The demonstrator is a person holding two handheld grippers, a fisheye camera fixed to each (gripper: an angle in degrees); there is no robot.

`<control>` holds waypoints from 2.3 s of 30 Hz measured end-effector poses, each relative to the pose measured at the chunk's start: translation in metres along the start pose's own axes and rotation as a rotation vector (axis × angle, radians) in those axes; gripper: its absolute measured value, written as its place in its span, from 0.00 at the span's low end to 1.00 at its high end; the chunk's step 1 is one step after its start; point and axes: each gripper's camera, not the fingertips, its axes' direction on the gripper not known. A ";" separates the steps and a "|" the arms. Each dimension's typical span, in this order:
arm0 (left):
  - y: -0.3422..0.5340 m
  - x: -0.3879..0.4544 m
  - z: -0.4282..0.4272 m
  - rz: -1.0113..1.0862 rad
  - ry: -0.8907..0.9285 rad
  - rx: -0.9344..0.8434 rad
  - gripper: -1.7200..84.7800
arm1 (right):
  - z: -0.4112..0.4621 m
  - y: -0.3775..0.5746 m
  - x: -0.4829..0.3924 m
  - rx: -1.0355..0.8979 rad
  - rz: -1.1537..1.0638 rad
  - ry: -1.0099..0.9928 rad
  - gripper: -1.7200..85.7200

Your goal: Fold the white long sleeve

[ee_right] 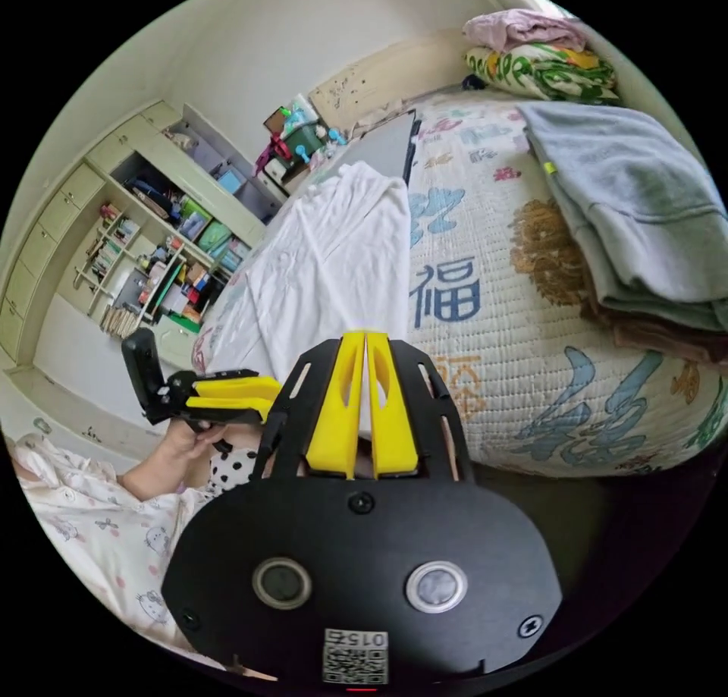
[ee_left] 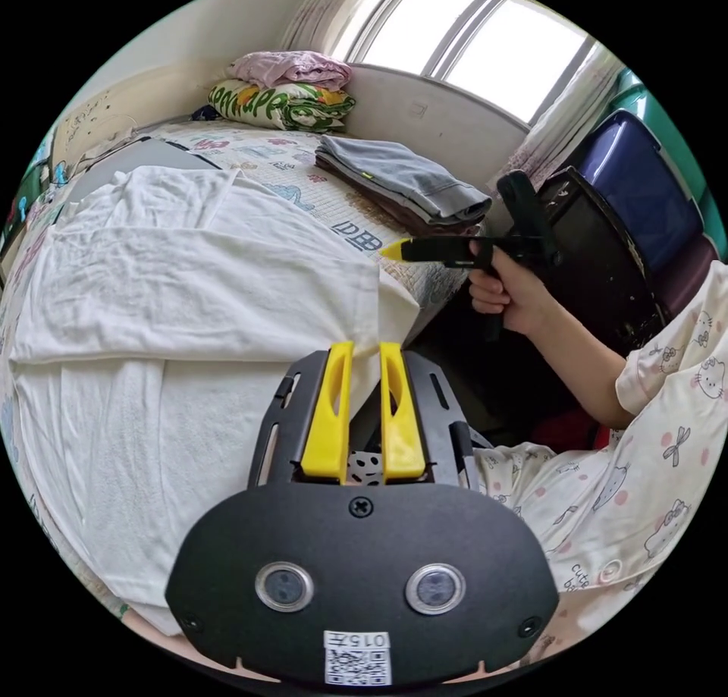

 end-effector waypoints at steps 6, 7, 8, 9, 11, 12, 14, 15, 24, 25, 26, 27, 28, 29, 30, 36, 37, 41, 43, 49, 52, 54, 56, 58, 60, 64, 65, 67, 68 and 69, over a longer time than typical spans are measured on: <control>0.016 -0.012 -0.016 -0.021 0.071 0.048 0.09 | -0.158 0.060 -0.118 0.591 -0.082 -0.110 0.02; 0.021 -0.016 -0.021 -0.032 0.094 0.067 0.09 | -0.192 0.078 -0.151 0.736 -0.143 -0.152 0.01; 0.025 -0.019 -0.025 -0.040 0.110 0.085 0.09 | -0.222 0.100 -0.183 0.887 -0.210 -0.213 0.01; 0.027 -0.021 -0.027 -0.043 0.116 0.093 0.09 | -0.236 0.113 -0.197 0.961 -0.247 -0.250 0.01; 0.036 -0.027 -0.037 -0.056 0.122 0.126 0.09 | -0.275 0.166 -0.244 1.216 -0.363 -0.399 0.01; 0.039 -0.028 -0.039 -0.059 0.122 0.133 0.09 | -0.282 0.179 -0.253 1.267 -0.381 -0.434 0.01; 0.048 -0.036 -0.049 -0.075 0.118 0.157 0.09 | -0.298 0.223 -0.278 1.409 -0.413 -0.572 0.01; 0.051 -0.039 -0.051 -0.080 0.116 0.165 0.09 | -0.300 0.231 -0.283 1.430 -0.416 -0.604 0.01; 0.090 -0.078 -0.066 -0.151 0.141 0.252 0.08 | -0.300 0.298 -0.310 1.430 -0.375 -0.884 0.01; 0.093 -0.082 -0.065 -0.154 0.146 0.256 0.08 | -0.298 0.303 -0.312 1.431 -0.383 -0.925 0.01; 0.096 -0.086 -0.064 -0.158 0.153 0.259 0.08 | -0.296 0.306 -0.315 1.424 -0.402 -0.963 0.01; 0.097 -0.088 -0.063 -0.158 0.158 0.261 0.08 | -0.295 0.308 -0.316 1.424 -0.408 -0.969 0.01; 0.100 -0.092 -0.062 -0.159 0.169 0.265 0.08 | -0.293 0.311 -0.320 1.428 -0.412 -0.955 0.01; 0.102 -0.095 -0.061 -0.158 0.181 0.269 0.08 | -0.290 0.315 -0.324 1.430 -0.429 -0.928 0.01; 0.103 -0.097 -0.060 -0.158 0.184 0.272 0.08 | -0.289 0.316 -0.326 1.430 -0.444 -0.913 0.01; 0.116 -0.119 -0.053 -0.178 0.203 0.295 0.08 | -0.275 0.342 -0.336 1.530 -0.514 -0.787 0.01; 0.119 -0.125 -0.051 -0.186 0.210 0.302 0.08 | -0.270 0.346 -0.343 1.556 -0.542 -0.755 0.01; 0.129 -0.139 -0.048 -0.200 0.216 0.322 0.08 | -0.243 0.340 -0.363 1.588 -0.587 -0.647 0.01; 0.133 -0.143 -0.048 -0.203 0.210 0.326 0.07 | -0.231 0.326 -0.366 1.552 -0.595 -0.638 0.01; 0.144 -0.166 -0.049 -0.220 0.184 0.337 0.08 | -0.181 0.257 -0.352 1.517 -0.605 -0.638 0.02; 0.141 -0.187 -0.058 -0.207 0.126 0.327 0.08 | -0.147 0.211 -0.327 1.565 -0.518 -0.532 0.02; 0.136 -0.206 -0.072 -0.191 0.059 0.330 0.08 | -0.123 0.165 -0.312 1.509 -0.467 -0.430 0.03; 0.125 -0.241 -0.095 -0.191 -0.037 0.348 0.09 | -0.080 0.083 -0.290 1.316 -0.420 -0.296 0.06; 0.114 -0.276 -0.108 -0.206 -0.123 0.326 0.10 | -0.035 0.010 -0.264 1.125 -0.384 -0.272 0.08; 0.098 -0.313 -0.118 -0.230 -0.204 0.286 0.11 | 0.020 -0.063 -0.235 0.939 -0.344 -0.260 0.10; 0.059 -0.404 -0.127 -0.284 -0.289 0.264 0.11 | 0.171 -0.220 -0.182 0.553 -0.302 -0.113 0.12; 0.048 -0.433 -0.123 -0.303 -0.289 0.253 0.12 | 0.219 -0.262 -0.168 0.438 -0.292 -0.102 0.12; 0.034 -0.480 -0.114 -0.352 -0.295 0.219 0.13 | 0.287 -0.320 -0.151 0.272 -0.292 -0.127 0.13; 0.026 -0.509 -0.108 -0.385 -0.300 0.211 0.13 | 0.331 -0.355 -0.141 0.182 -0.290 -0.129 0.13; 0.022 -0.523 -0.105 -0.406 -0.301 0.213 0.14 | 0.352 -0.371 -0.138 0.144 -0.303 -0.127 0.13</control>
